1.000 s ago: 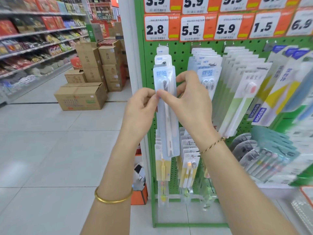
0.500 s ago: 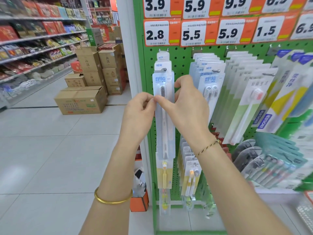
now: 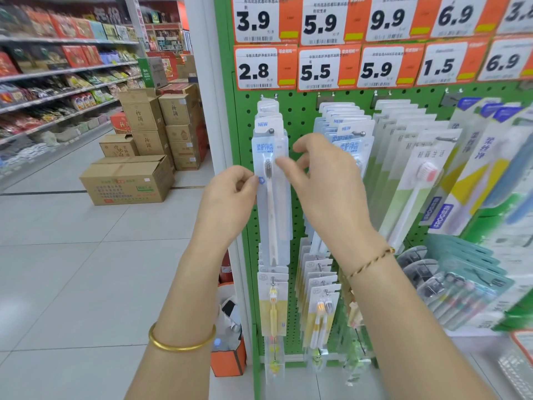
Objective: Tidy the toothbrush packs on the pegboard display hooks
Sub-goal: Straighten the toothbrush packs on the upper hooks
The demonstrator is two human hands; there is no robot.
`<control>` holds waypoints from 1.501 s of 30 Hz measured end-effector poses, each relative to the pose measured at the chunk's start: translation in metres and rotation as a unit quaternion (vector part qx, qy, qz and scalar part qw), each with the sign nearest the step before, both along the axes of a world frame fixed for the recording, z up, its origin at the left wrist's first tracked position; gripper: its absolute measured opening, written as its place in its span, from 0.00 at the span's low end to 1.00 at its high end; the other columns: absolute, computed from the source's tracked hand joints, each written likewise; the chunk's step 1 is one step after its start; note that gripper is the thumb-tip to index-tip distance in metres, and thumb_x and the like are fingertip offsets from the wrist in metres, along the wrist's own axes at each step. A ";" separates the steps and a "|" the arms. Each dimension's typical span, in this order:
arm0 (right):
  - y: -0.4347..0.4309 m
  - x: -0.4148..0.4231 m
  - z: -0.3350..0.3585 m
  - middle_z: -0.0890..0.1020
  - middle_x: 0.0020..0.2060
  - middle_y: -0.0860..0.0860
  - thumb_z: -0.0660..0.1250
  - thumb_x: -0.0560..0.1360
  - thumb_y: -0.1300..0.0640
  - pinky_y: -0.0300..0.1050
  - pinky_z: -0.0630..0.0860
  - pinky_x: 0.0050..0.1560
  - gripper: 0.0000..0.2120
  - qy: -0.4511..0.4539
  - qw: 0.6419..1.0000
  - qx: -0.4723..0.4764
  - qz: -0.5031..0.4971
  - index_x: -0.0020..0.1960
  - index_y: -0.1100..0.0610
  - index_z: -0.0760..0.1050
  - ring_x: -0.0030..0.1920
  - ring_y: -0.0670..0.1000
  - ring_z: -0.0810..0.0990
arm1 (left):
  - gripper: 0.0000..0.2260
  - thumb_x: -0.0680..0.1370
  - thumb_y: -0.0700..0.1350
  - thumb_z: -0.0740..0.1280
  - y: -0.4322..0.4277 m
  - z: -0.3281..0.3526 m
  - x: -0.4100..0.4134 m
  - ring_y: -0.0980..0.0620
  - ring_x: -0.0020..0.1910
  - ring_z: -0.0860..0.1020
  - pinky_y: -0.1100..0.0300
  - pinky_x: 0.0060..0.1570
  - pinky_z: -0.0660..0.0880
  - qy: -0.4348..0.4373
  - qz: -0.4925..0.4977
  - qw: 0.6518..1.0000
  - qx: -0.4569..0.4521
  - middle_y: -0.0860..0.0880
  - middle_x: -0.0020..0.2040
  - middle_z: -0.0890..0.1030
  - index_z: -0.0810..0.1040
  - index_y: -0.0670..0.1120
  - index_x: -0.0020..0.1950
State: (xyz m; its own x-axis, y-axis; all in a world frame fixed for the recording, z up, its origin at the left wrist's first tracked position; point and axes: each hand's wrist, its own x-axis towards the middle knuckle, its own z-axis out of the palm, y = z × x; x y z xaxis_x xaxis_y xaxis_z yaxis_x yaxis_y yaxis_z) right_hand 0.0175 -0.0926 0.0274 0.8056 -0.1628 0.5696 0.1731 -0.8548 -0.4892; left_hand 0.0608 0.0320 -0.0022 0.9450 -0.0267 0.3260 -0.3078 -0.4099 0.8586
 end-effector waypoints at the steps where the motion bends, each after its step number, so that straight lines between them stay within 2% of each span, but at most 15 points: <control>1: -0.002 0.000 0.006 0.79 0.49 0.51 0.61 0.79 0.48 0.50 0.73 0.48 0.14 -0.017 1.000 -0.008 -0.006 0.59 0.57 0.72 0.48 0.53 0.76 | 0.08 0.79 0.43 0.61 0.001 0.001 0.000 0.45 0.46 0.80 0.44 0.50 0.77 -0.003 0.003 1.000 0.005 0.44 0.42 0.82 0.77 0.45 0.43; 3: -0.004 0.006 0.018 0.79 0.51 0.51 0.59 0.80 0.53 0.49 0.72 0.50 0.11 -0.048 0.998 -0.037 -0.021 0.58 0.56 0.74 0.51 0.53 0.75 | 0.07 0.79 0.45 0.61 0.002 0.004 0.001 0.49 0.46 0.79 0.48 0.49 0.78 -0.011 0.013 1.000 0.018 0.48 0.41 0.81 0.77 0.48 0.43; 6: -0.008 0.024 0.037 0.80 0.52 0.51 0.57 0.80 0.56 0.46 0.67 0.45 0.11 -0.063 0.989 -0.120 -0.058 0.56 0.55 0.77 0.55 0.55 0.72 | 0.06 0.79 0.45 0.62 0.001 0.009 0.000 0.58 0.40 0.75 0.59 0.42 0.73 -0.043 0.042 0.998 0.025 0.56 0.39 0.77 0.74 0.51 0.42; 8: -0.009 0.040 0.048 0.81 0.51 0.51 0.57 0.80 0.59 0.45 0.65 0.43 0.11 -0.059 0.983 -0.153 -0.079 0.55 0.55 0.78 0.55 0.55 0.69 | 0.05 0.79 0.44 0.62 0.000 0.014 0.000 0.62 0.39 0.74 0.66 0.39 0.69 -0.073 0.060 0.995 0.022 0.57 0.41 0.76 0.73 0.52 0.43; 10: -0.010 0.057 0.058 0.81 0.50 0.51 0.59 0.79 0.64 0.45 0.64 0.42 0.12 -0.059 0.980 -0.171 -0.088 0.55 0.54 0.79 0.51 0.53 0.66 | 0.03 0.79 0.44 0.62 -0.001 0.019 0.002 0.62 0.41 0.73 0.68 0.40 0.69 -0.102 0.066 0.993 0.009 0.55 0.45 0.76 0.72 0.51 0.46; 13: -0.010 0.081 0.068 0.81 0.53 0.51 0.60 0.78 0.64 0.46 0.65 0.44 0.15 -0.030 0.980 -0.183 -0.073 0.57 0.51 0.79 0.57 0.56 0.68 | 0.02 0.78 0.44 0.64 -0.004 0.024 0.004 0.61 0.41 0.72 0.65 0.44 0.70 -0.143 0.071 0.987 -0.004 0.51 0.49 0.75 0.71 0.50 0.50; 17: -0.011 0.103 0.074 0.80 0.55 0.53 0.62 0.78 0.62 0.47 0.67 0.46 0.14 0.009 0.984 -0.171 -0.051 0.56 0.49 0.80 0.62 0.57 0.69 | 0.05 0.78 0.44 0.64 -0.008 0.030 0.004 0.62 0.40 0.71 0.65 0.46 0.69 -0.178 0.069 0.982 -0.011 0.51 0.50 0.72 0.70 0.50 0.52; 25: -0.009 0.121 0.075 0.81 0.52 0.55 0.66 0.76 0.59 0.51 0.76 0.53 0.07 0.042 0.985 -0.154 -0.066 0.53 0.55 0.80 0.59 0.58 0.74 | 0.07 0.77 0.42 0.65 -0.013 0.033 0.007 0.59 0.43 0.72 0.66 0.48 0.68 -0.202 0.056 0.978 -0.004 0.53 0.49 0.70 0.70 0.49 0.52; 30: -0.013 0.116 0.077 0.79 0.51 0.55 0.65 0.76 0.60 0.49 0.70 0.47 0.07 0.048 0.985 -0.152 -0.063 0.53 0.58 0.78 0.60 0.58 0.69 | 0.08 0.77 0.42 0.66 -0.013 0.030 0.009 0.56 0.45 0.73 0.65 0.48 0.68 -0.208 0.051 0.977 -0.016 0.57 0.48 0.68 0.69 0.50 0.52; 33: -0.014 0.109 0.076 0.80 0.50 0.54 0.65 0.76 0.61 0.48 0.67 0.45 0.06 0.044 0.983 -0.162 -0.080 0.50 0.58 0.79 0.59 0.58 0.69 | 0.08 0.77 0.42 0.66 -0.013 0.028 0.010 0.54 0.46 0.73 0.63 0.49 0.69 -0.214 0.052 0.975 -0.024 0.55 0.49 0.68 0.70 0.49 0.54; 37: -0.015 0.095 0.074 0.78 0.52 0.55 0.62 0.76 0.60 0.47 0.65 0.46 0.07 0.020 0.978 -0.181 -0.104 0.51 0.57 0.78 0.60 0.58 0.69 | 0.11 0.77 0.41 0.66 -0.014 0.025 0.008 0.55 0.47 0.72 0.63 0.49 0.69 -0.226 0.067 0.971 -0.044 0.53 0.52 0.69 0.71 0.46 0.58; 42: -0.016 0.075 0.073 0.75 0.54 0.55 0.63 0.76 0.57 0.48 0.62 0.48 0.08 -0.007 0.971 -0.196 -0.137 0.51 0.57 0.78 0.60 0.59 0.67 | 0.15 0.75 0.40 0.67 -0.019 0.021 0.003 0.58 0.48 0.70 0.53 0.50 0.74 -0.253 0.087 0.961 -0.071 0.52 0.54 0.68 0.70 0.45 0.60; 45: -0.016 0.064 0.076 0.75 0.54 0.55 0.63 0.76 0.56 0.47 0.59 0.48 0.08 -0.031 0.965 -0.213 -0.149 0.51 0.57 0.78 0.61 0.58 0.67 | 0.15 0.74 0.39 0.67 -0.024 0.019 -0.003 0.59 0.47 0.69 0.54 0.49 0.74 -0.266 0.092 0.956 -0.085 0.52 0.54 0.67 0.70 0.45 0.60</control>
